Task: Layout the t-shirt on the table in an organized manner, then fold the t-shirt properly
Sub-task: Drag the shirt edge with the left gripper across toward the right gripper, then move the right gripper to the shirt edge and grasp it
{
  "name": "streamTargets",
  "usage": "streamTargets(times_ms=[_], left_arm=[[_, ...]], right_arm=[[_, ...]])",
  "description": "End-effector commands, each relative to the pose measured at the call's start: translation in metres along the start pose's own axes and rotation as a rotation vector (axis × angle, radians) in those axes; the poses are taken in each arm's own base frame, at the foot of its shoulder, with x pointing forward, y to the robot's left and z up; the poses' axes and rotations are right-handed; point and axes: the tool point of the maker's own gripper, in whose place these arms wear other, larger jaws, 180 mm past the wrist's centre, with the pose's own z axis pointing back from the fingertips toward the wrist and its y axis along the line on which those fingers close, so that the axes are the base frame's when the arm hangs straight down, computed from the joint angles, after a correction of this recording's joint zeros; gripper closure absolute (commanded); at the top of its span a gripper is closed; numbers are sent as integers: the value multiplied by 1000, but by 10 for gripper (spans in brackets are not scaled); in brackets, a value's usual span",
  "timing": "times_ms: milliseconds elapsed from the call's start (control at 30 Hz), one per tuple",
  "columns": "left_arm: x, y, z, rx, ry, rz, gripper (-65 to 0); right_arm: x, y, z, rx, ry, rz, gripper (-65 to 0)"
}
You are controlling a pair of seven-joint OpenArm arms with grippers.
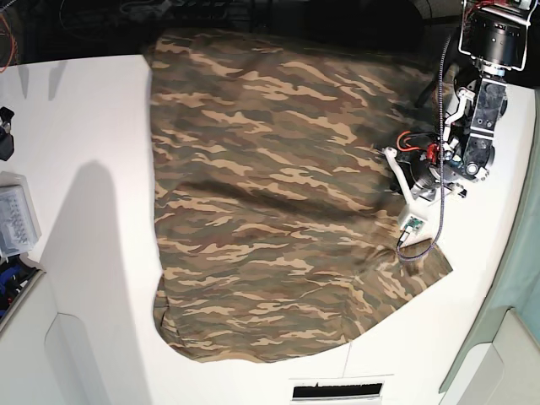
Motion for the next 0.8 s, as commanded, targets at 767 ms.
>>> streamTargets(times_ms=[767], left_arm=[[46,-57,32,-276,-197,65,-56]], right_arm=[[-128,217,-50,417,179,-43,-347]])
